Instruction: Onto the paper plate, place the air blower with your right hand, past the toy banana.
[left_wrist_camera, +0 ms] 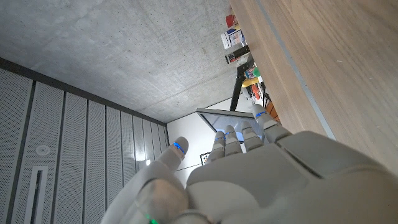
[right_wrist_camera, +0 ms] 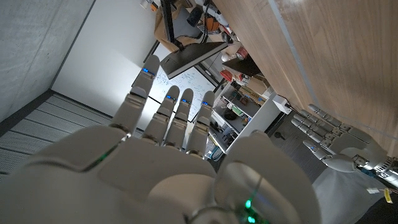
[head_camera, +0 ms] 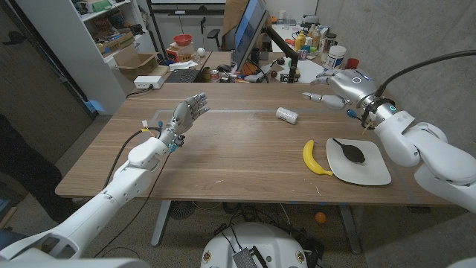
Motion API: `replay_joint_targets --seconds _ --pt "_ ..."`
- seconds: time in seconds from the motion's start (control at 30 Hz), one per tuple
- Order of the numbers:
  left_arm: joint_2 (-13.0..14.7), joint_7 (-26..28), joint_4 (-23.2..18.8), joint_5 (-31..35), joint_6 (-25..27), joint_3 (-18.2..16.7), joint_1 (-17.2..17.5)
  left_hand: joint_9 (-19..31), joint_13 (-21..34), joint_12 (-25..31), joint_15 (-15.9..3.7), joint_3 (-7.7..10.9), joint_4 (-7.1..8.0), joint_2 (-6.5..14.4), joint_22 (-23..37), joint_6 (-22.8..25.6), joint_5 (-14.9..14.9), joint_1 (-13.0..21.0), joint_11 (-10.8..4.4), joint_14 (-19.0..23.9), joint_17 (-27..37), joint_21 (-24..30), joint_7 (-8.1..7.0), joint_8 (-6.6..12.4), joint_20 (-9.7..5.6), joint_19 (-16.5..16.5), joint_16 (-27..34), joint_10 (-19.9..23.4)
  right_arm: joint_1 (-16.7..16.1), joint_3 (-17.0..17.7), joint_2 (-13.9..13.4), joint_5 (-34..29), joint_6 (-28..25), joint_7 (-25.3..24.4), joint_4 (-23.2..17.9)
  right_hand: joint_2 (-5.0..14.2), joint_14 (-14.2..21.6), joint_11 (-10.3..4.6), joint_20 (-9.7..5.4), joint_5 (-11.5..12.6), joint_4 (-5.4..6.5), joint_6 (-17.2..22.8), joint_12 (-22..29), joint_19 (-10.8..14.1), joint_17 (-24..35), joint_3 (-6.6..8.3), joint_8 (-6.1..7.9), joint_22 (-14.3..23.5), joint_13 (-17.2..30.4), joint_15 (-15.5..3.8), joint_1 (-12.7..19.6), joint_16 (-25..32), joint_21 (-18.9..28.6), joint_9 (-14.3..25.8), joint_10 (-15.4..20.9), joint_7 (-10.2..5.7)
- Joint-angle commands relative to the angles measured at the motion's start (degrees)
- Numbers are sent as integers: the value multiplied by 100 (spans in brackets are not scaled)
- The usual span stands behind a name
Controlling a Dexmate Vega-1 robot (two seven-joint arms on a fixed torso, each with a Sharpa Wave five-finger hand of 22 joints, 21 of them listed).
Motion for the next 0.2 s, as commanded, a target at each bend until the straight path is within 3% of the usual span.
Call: replay_joint_targets --seconds 0.03,0.2 --pt "316 -282 -181 -139 35 -132 194 11 18 9 40 38 -18 587 28 -23 -6 -10 10 15 26 -4 20 15 45 29 27 -3 137 -336 276 -286 -431 -118 -75 8 43 -1 -48 40 -26 -11 -38 36 10 15 -22 12 2 -530 52 27 -30 2 22 28" --pt "256 -355 -95 -112 81 -47 91 11 18 8 40 38 -18 587 28 -26 -6 -10 7 15 26 -6 25 14 45 30 27 -8 154 -445 260 -225 -421 -225 40 40 33 5 -74 49 -28 -38 -56 13 -2 29 -45 13 -3 -522 64 15 -68 2 6 49"
